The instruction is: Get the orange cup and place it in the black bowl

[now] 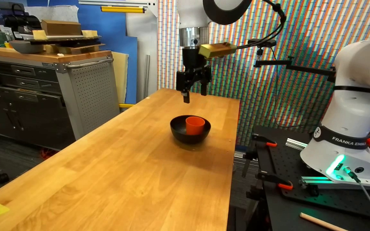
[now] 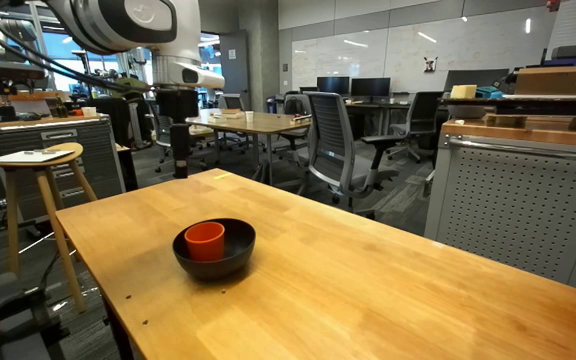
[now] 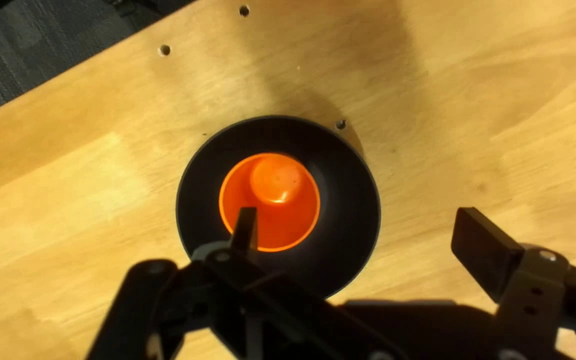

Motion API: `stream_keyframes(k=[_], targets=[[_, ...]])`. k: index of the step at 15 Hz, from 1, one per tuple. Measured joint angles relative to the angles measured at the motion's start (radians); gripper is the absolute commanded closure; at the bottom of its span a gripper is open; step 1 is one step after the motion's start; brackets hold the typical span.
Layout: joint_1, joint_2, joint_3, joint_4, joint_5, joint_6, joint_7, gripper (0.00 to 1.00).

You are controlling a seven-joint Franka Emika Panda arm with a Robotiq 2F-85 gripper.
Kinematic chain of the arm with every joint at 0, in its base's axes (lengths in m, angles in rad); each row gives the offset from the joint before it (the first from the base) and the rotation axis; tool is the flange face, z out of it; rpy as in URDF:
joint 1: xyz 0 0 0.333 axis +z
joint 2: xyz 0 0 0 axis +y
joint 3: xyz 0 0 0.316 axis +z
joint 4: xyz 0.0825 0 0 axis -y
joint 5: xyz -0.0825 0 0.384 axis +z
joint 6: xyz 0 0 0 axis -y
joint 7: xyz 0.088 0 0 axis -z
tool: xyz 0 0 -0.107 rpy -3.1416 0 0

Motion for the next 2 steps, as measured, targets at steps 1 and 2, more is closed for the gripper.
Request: stream_keyframes(k=[1, 2], targets=[[0.0, -0.011, 0.011, 0.003, 0.0, -0.014, 0.001, 0.0], [0.0, -0.011, 0.013, 0.001, 0.0, -0.013, 0.002, 0.0]])
